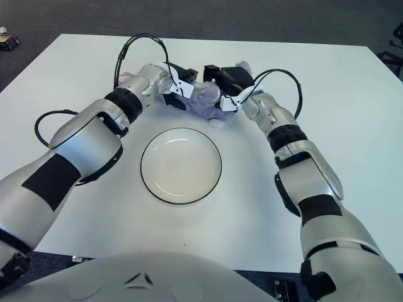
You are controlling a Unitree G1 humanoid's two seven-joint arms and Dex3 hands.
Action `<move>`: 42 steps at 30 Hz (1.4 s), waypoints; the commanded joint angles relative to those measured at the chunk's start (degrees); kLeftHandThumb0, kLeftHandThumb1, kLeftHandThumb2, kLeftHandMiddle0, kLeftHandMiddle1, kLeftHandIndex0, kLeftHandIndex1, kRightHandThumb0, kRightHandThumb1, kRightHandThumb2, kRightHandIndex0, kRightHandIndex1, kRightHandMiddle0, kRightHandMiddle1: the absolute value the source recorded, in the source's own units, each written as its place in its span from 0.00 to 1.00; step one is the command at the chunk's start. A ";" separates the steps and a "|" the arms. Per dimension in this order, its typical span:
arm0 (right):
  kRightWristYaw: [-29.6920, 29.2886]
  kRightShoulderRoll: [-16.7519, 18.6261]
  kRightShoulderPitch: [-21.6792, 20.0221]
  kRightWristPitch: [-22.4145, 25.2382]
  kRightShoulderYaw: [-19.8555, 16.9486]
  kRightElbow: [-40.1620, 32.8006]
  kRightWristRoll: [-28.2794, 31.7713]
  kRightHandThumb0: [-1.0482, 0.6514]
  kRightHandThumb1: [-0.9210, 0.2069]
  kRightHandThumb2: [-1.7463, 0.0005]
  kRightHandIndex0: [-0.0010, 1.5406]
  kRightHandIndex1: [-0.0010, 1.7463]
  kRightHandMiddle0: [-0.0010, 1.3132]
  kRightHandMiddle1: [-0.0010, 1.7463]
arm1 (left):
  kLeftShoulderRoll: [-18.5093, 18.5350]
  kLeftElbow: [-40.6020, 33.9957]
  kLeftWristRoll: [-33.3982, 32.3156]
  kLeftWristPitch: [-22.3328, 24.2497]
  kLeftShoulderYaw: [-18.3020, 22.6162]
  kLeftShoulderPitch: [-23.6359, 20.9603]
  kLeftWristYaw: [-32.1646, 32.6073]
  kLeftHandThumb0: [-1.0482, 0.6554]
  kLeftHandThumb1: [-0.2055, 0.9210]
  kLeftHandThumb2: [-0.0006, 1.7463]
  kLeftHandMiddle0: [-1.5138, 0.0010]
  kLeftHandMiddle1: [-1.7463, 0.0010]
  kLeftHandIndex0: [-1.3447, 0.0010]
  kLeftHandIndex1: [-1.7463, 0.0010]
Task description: Put the doll into the plate.
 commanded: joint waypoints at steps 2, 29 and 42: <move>2.90 -1.66 2.48 1.51 -1.51 -1.87 1.25 0.62 0.79 0.08 0.57 0.92 0.45 1.00 | -0.30 1.54 -0.13 2.60 0.30 4.89 1.82 0.37 0.67 0.58 0.73 0.32 0.68 0.01; 6.90 -2.79 4.52 4.64 -4.04 -9.62 1.09 0.62 0.77 0.09 0.56 0.93 0.44 1.00 | -0.23 0.76 -4.59 1.65 6.02 12.18 20.15 0.61 0.31 0.82 0.45 0.14 0.61 0.00; 7.18 -3.29 5.21 3.54 -5.88 -9.49 2.89 0.62 0.79 0.08 0.57 0.92 0.45 1.00 | 1.39 1.13 -3.40 -2.25 4.78 12.73 23.53 0.62 0.30 0.87 0.57 0.02 0.53 0.00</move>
